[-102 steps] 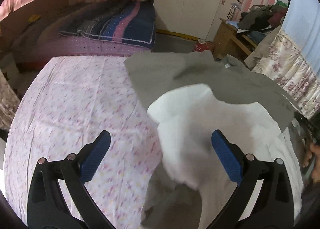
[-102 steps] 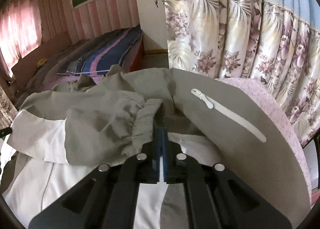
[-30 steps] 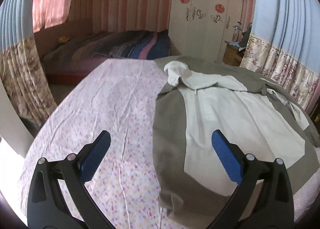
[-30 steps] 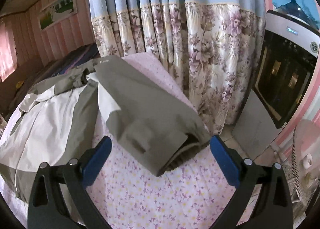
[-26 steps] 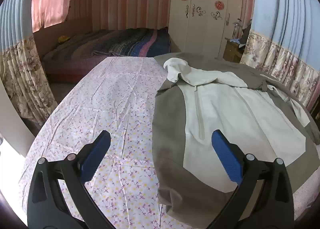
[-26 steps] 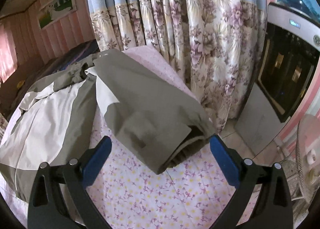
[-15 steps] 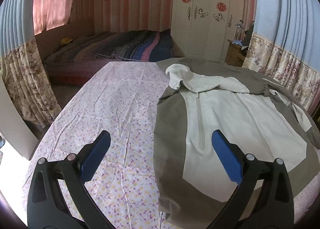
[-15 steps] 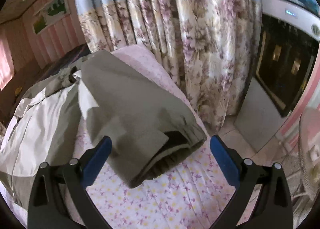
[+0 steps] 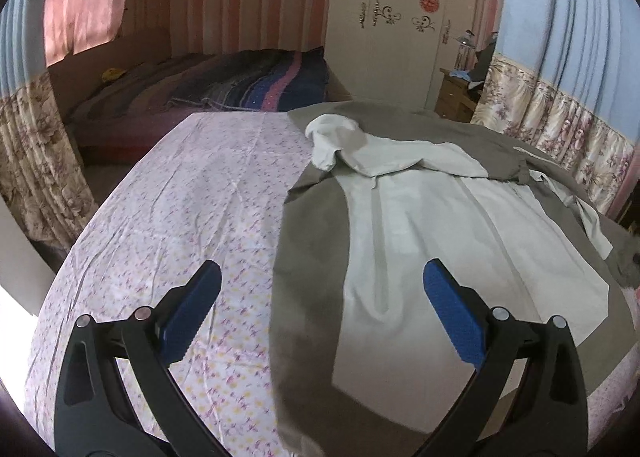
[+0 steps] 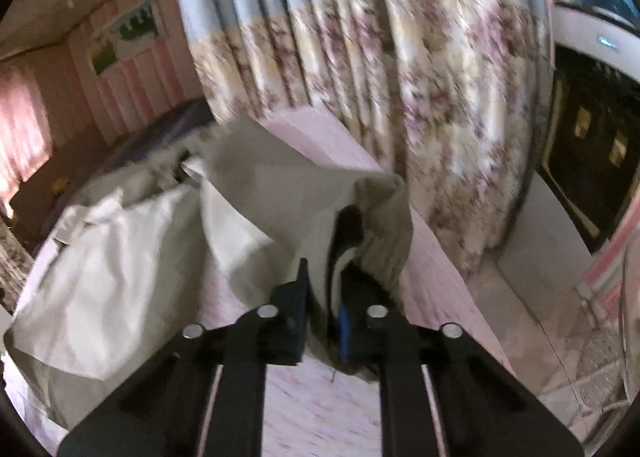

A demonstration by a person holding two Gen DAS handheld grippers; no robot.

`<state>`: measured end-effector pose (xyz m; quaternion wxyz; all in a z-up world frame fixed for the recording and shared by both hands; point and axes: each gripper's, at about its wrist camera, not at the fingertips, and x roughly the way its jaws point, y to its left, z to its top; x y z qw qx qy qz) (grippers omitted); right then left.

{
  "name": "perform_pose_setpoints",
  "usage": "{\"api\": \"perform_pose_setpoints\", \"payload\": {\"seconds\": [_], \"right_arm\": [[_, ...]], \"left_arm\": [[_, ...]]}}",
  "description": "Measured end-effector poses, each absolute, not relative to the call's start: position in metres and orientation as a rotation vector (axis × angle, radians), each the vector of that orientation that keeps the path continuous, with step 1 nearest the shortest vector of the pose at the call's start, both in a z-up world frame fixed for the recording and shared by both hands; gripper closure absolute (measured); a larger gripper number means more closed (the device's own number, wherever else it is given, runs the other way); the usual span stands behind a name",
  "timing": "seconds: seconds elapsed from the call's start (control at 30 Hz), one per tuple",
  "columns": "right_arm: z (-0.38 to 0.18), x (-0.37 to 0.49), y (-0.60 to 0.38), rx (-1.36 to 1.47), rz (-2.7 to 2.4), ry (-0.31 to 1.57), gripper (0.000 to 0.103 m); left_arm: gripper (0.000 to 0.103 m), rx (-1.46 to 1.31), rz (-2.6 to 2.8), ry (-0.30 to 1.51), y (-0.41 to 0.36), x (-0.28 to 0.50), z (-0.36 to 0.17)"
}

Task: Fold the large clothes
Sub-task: 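Fold the olive sleeve across the jacket body with the right tool and release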

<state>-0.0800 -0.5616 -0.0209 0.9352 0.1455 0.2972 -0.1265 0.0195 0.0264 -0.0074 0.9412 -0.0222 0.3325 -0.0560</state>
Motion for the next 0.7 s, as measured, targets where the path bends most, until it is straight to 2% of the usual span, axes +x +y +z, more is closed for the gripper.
{"api": "perform_pose_setpoints", "payload": {"seconds": [0.2, 0.37, 0.47, 0.6, 0.7], "right_arm": [[0.051, -0.038, -0.505, 0.24, -0.098, 0.434, 0.095], [0.082, 0.016, -0.427, 0.199, 0.127, 0.399, 0.095], [0.074, 0.046, -0.363, 0.155, 0.275, 0.435, 0.095], [0.036, 0.074, -0.285, 0.107, 0.391, 0.508, 0.095], [0.014, 0.087, -0.256, 0.109, 0.427, 0.552, 0.093]], "left_arm": [[0.003, -0.025, -0.167, 0.654, 0.009, 0.04, 0.01], [0.003, -0.028, -0.238, 0.628, -0.012, 0.06, 0.028], [0.003, -0.016, -0.255, 0.62, -0.022, 0.066, 0.029], [0.003, -0.032, -0.252, 0.638, -0.023, 0.071, 0.021], [0.003, -0.04, -0.228, 0.661, -0.016, 0.074, 0.012]]}}
